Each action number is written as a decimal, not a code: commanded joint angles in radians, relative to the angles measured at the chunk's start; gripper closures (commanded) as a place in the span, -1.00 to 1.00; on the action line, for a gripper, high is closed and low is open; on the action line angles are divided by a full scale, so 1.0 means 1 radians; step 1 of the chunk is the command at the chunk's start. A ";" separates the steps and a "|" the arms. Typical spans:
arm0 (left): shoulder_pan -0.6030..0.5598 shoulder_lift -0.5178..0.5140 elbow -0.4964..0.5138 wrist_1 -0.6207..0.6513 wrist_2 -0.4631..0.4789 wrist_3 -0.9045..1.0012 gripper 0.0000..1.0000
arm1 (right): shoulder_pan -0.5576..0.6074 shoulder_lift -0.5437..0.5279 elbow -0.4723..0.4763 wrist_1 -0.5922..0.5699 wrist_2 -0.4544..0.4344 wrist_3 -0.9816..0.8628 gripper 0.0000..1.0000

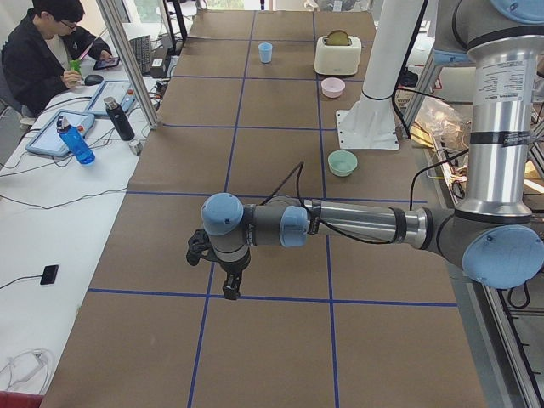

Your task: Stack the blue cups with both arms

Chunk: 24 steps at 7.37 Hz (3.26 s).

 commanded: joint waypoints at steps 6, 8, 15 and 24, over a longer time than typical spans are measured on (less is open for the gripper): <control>0.000 -0.011 -0.009 0.001 0.002 0.000 -0.97 | 0.000 0.000 0.000 0.002 0.000 -0.002 -1.00; 0.000 -0.017 -0.012 0.001 0.002 -0.002 -0.97 | 0.000 0.003 0.002 0.003 -0.005 -0.006 -1.00; -0.002 -0.083 0.066 -0.453 -0.003 -0.012 -0.97 | -0.032 0.087 -0.023 0.324 -0.024 0.075 -1.00; 0.384 -0.014 0.077 -0.752 0.089 -0.734 -0.97 | -0.077 0.078 -0.026 0.327 -0.025 0.086 -1.00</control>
